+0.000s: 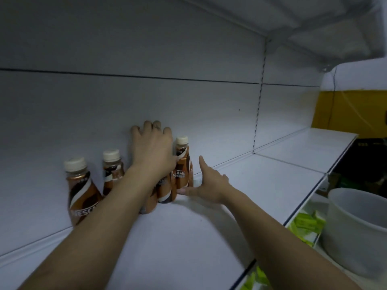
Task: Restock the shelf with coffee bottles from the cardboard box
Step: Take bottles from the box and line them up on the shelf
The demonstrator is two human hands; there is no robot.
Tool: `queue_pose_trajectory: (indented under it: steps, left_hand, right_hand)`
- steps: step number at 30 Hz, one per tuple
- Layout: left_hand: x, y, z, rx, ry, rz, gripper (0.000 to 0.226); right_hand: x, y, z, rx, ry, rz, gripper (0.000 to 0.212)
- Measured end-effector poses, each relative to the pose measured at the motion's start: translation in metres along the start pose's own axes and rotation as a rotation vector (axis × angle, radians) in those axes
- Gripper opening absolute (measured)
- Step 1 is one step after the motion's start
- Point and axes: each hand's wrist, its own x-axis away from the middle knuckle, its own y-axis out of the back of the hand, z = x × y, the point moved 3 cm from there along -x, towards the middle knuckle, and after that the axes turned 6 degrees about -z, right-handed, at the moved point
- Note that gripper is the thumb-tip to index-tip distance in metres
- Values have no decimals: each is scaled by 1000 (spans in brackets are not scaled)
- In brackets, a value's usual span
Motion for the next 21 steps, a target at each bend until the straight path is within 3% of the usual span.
queue_pose_trajectory:
  steps: [5, 9, 17, 21]
  left_hand:
    - [4, 16, -34, 167, -67, -37, 52]
    - [15, 26, -89, 383, -209, 8, 55]
    - [52, 52, -233, 702, -524, 184, 59]
    - [97, 60, -302, 763, -655, 256, 62]
  right_hand:
    - [31, 48, -16, 26, 108, -140, 108]
    - [65, 87, -47, 111, 89, -263, 100]
    - [178, 147, -157, 269, -193, -408, 100]
    - [252, 156, -215, 343, -392, -365, 98]
